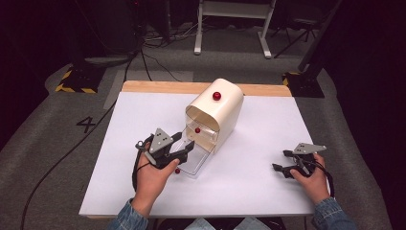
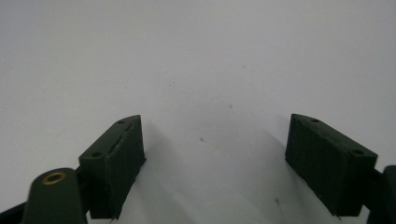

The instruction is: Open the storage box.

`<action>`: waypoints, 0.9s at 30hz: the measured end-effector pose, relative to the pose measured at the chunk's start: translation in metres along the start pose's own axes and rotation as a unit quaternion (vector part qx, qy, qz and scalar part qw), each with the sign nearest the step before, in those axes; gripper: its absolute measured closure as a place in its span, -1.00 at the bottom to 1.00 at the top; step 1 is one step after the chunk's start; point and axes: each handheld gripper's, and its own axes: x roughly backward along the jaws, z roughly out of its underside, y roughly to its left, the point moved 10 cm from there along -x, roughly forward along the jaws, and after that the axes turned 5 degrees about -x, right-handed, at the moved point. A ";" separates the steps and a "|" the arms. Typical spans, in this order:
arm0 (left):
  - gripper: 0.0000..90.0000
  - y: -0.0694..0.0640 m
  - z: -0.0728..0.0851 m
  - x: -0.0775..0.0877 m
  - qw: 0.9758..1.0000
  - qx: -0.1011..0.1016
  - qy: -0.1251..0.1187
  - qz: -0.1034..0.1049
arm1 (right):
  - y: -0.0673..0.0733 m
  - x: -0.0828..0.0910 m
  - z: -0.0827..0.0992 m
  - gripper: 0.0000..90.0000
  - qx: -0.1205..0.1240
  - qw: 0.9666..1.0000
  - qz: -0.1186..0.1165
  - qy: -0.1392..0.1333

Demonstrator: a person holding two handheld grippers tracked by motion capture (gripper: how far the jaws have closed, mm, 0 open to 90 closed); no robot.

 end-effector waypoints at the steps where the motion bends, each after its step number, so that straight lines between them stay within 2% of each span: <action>1: -0.03 -0.001 -0.002 -0.005 1.000 -0.001 -0.001 0.002 | 0.000 0.000 0.000 -0.57 0.000 1.000 0.000 0.000; 6: 0.00 -0.004 -0.007 -0.020 1.000 -0.004 -0.003 0.004 | 0.000 0.000 0.000 -0.57 -0.001 1.000 -0.001 0.001; 10: 0.05 -0.001 -0.010 -0.027 1.000 -0.005 -0.017 -0.003 | 0.000 0.000 0.000 -0.57 0.001 1.000 0.002 0.000; 11: 0.08 0.002 -0.009 -0.028 1.000 -0.010 -0.015 -0.009 | 0.000 0.000 0.000 -0.57 0.001 1.000 0.001 0.000; 15: 0.30 0.008 -0.005 -0.032 0.999 -0.008 -0.017 -0.026 | 0.000 0.000 0.000 -0.57 0.000 1.000 0.001 0.001; 17: 0.44 0.007 -0.005 -0.034 1.000 -0.004 -0.022 -0.020 | 0.000 0.000 0.000 -0.57 0.001 1.000 0.001 0.000; 19: 0.44 0.008 -0.005 -0.036 0.999 -0.012 -0.024 -0.026 | 0.000 0.000 0.000 -0.57 0.000 1.000 0.000 0.001; 23: 0.48 0.006 -0.004 -0.038 0.999 -0.012 -0.021 -0.030 | 0.000 0.000 0.000 -0.57 0.000 1.000 0.000 0.001; 24: 0.57 0.005 -0.004 -0.038 0.999 -0.011 -0.020 -0.026 | 0.000 0.000 0.000 -0.57 0.001 1.000 0.000 0.001; 27: 0.63 0.004 -0.004 -0.038 0.999 -0.028 -0.015 -0.039 | 0.000 0.000 0.000 -0.57 0.001 1.000 0.000 0.001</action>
